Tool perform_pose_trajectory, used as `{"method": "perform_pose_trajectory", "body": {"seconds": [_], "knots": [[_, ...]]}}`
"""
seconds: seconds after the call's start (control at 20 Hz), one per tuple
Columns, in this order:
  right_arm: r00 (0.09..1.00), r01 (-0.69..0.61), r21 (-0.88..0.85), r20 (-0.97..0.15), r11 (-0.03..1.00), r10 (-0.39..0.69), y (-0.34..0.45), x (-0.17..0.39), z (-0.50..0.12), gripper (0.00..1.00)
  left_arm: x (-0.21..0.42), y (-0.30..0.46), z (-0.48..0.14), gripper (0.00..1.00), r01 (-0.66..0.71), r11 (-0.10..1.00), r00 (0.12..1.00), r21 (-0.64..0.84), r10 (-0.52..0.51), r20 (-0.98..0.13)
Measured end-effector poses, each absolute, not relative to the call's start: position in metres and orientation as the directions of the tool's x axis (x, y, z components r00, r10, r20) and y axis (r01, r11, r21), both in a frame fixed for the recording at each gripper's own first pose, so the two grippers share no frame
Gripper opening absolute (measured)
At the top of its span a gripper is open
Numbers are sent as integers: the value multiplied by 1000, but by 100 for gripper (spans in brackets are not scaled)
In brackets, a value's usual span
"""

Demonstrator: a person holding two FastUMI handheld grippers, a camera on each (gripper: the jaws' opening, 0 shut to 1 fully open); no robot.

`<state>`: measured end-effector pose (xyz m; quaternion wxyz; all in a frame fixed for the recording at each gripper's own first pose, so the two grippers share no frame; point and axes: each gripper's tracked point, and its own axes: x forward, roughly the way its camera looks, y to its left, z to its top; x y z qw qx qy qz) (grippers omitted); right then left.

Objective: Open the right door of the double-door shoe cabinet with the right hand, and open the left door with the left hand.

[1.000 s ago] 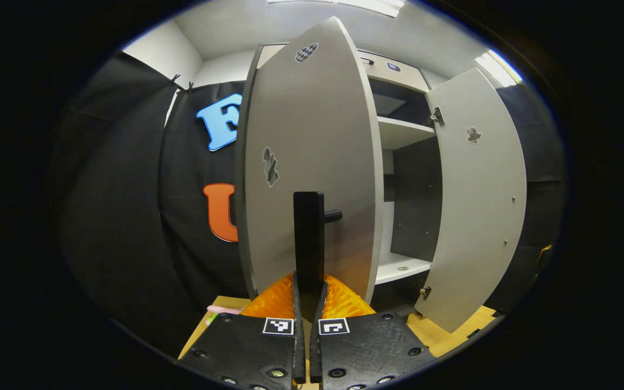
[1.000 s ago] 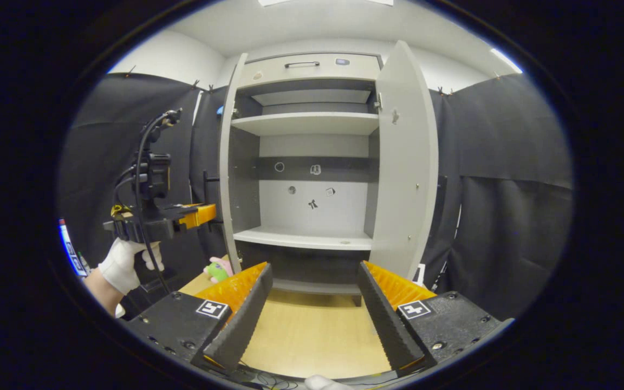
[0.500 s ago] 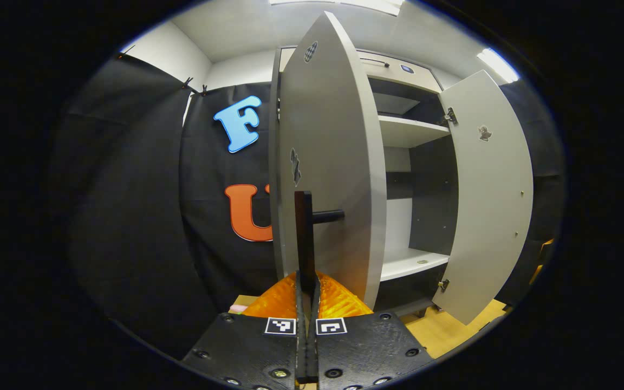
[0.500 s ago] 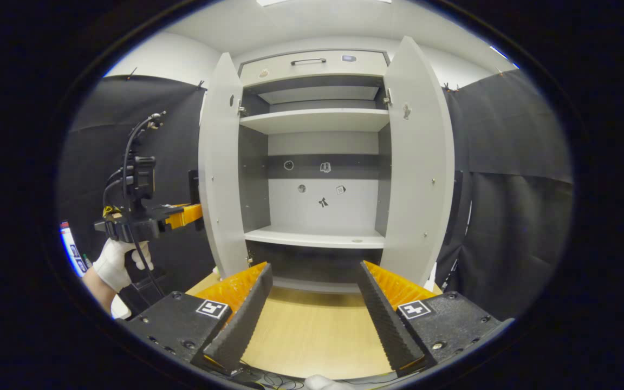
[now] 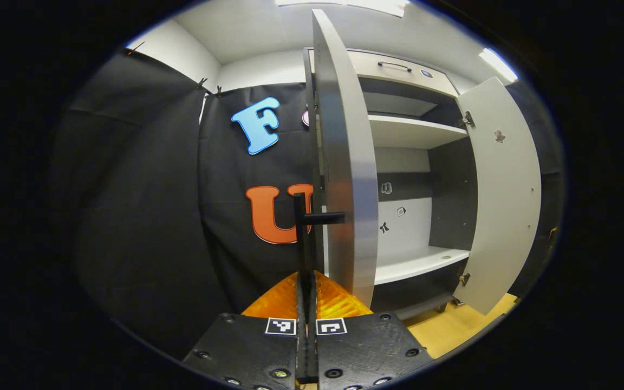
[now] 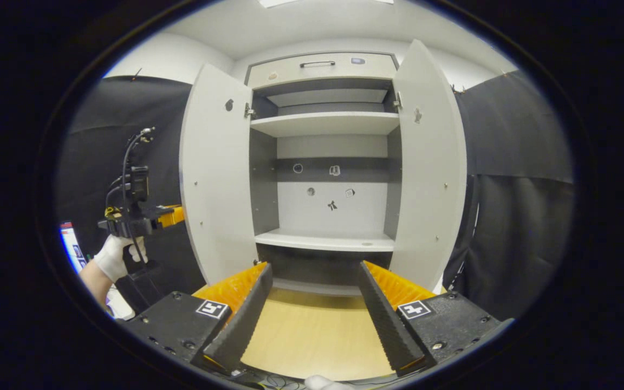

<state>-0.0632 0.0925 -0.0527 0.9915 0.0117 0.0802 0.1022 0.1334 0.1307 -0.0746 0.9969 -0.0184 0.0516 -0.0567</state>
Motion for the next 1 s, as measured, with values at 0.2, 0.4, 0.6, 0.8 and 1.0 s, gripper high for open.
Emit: {"method": "perform_pose_trajectory", "body": {"seconds": [0.2,0.4,0.6,0.8,1.0], "knots": [[965,-198,38,-169,980,201,94,-64,-59,98,130,130,-79,0,130,991,986,33,-126,-110],[965,-185,44,-181,982,190,91,-67,-63,99,131,134,-79,0,90,995,988,29,-86,-126],[972,-159,41,-170,986,164,81,-68,-60,99,125,133,-78,0,70,998,989,-6,-70,-131],[971,-155,46,-175,987,161,79,-67,-60,99,115,136,-73,2,36,998,991,60,-28,-127],[973,-153,41,-166,987,158,78,-64,-58,99,94,154,-77,36,-41,992,989,117,57,-133]]}}
